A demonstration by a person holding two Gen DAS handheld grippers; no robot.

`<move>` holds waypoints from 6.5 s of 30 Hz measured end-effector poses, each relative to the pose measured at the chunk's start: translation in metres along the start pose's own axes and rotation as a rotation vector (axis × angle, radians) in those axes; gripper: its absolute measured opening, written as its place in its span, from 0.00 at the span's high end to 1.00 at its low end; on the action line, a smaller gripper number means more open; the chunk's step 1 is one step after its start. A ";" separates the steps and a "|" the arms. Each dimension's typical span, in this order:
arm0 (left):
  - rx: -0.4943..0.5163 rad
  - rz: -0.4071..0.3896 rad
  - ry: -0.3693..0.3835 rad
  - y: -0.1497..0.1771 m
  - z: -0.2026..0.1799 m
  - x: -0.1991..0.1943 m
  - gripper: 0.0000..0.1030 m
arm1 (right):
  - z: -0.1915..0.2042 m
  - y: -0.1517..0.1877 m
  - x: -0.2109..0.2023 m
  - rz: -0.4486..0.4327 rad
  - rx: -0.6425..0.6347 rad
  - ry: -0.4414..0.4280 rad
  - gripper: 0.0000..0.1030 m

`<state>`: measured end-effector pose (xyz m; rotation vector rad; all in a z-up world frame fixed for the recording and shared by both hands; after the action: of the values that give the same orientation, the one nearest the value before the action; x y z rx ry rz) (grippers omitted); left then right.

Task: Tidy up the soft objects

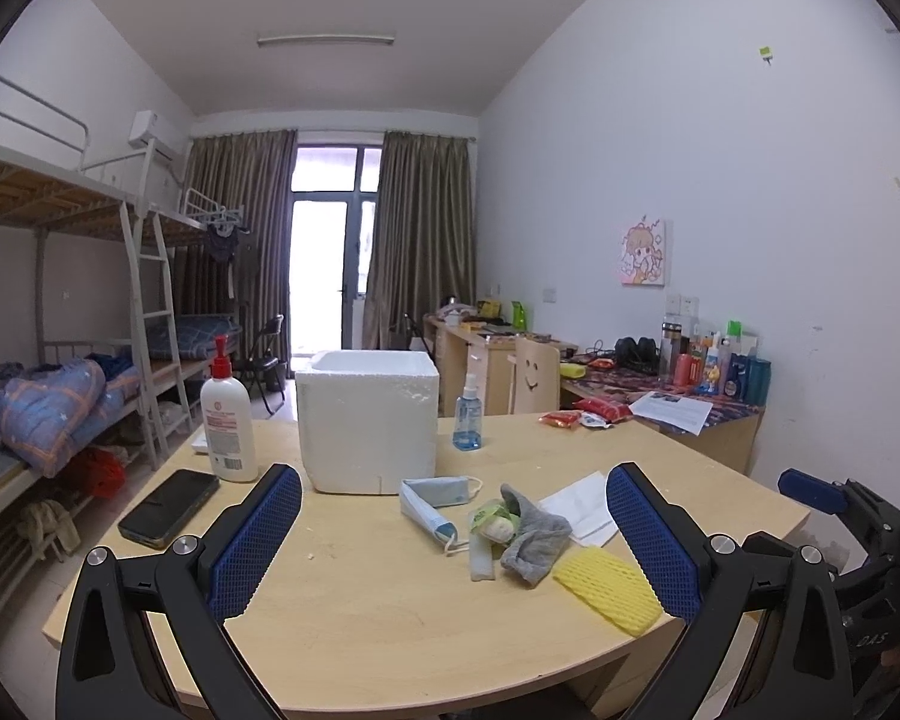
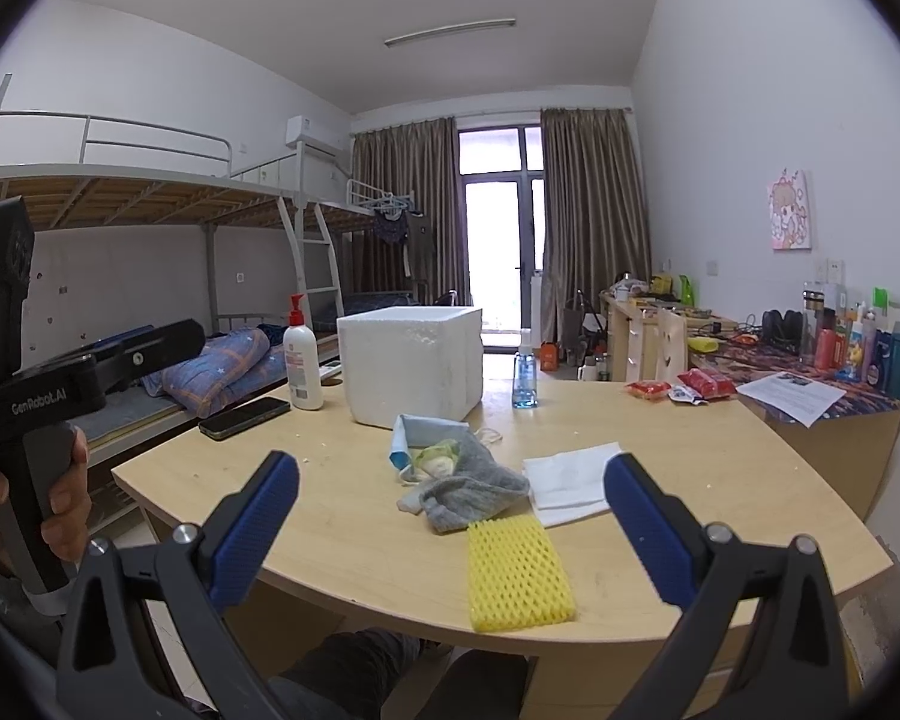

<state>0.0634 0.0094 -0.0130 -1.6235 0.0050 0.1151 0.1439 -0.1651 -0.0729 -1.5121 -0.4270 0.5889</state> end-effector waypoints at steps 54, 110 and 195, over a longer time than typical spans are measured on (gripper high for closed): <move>-0.004 0.282 -0.016 0.054 0.021 0.137 0.01 | -0.046 0.053 0.101 0.273 0.054 0.022 0.00; -0.108 0.660 -0.075 0.114 0.061 0.273 0.86 | -0.043 0.105 0.127 0.501 -0.051 -0.055 0.27; 0.026 0.038 -0.176 -0.036 0.098 0.075 0.96 | 0.011 -0.017 0.125 0.098 0.039 -0.153 0.79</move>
<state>0.1336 0.1140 0.0122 -1.5826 -0.0977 0.2859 0.2378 -0.0810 -0.0676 -1.4617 -0.4573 0.7892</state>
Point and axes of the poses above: each gripper's, at about its wrist camera, not at the fingertips, and x roughly the way its jaws point, z to its left, y to its underside, the point moved 6 cm from there along x, roughly the way its jaws point, and after that the axes turned 5 degrees about -z, right-handed, at the moved point
